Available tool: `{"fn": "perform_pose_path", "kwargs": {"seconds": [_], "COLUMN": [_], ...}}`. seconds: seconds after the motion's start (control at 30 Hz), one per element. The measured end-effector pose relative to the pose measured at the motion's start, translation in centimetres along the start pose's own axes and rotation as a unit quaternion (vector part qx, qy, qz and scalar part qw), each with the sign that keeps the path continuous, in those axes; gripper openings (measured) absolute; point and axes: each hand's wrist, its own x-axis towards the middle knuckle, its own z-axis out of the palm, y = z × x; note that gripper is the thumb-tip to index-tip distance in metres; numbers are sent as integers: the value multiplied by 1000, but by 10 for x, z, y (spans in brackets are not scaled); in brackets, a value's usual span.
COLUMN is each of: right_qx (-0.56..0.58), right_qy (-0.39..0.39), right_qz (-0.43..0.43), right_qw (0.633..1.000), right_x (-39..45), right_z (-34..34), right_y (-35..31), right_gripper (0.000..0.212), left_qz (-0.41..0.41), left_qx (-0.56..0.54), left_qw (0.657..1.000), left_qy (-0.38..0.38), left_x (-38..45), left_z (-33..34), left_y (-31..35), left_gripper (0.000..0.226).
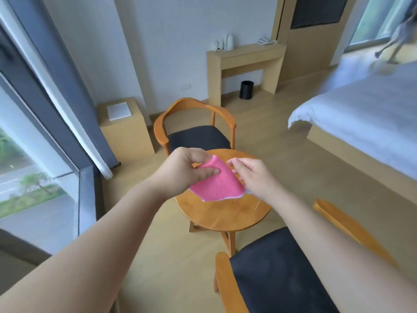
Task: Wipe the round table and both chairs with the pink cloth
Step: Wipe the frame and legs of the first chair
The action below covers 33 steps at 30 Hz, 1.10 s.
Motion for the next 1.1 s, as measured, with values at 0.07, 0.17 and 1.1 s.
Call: {"fn": "perform_pose_path", "kwargs": {"seconds": [0.07, 0.17, 1.1], "right_qx": [29, 22, -17], "right_qy": [18, 82, 658], "right_qz": [20, 54, 412], "right_qw": [999, 995, 630], "right_x": [1, -5, -399], "right_z": [-12, -30, 67], "right_y": [10, 20, -16], "right_gripper": [25, 72, 28], "left_qz": [16, 71, 368], "left_qx": [11, 29, -147], "left_qw": [1000, 994, 648], "left_qy": [-25, -81, -651], "left_x": [27, 71, -76], "left_z": [5, 19, 278], "left_y": [-3, -5, 115], "left_gripper": [15, 22, 41]}}
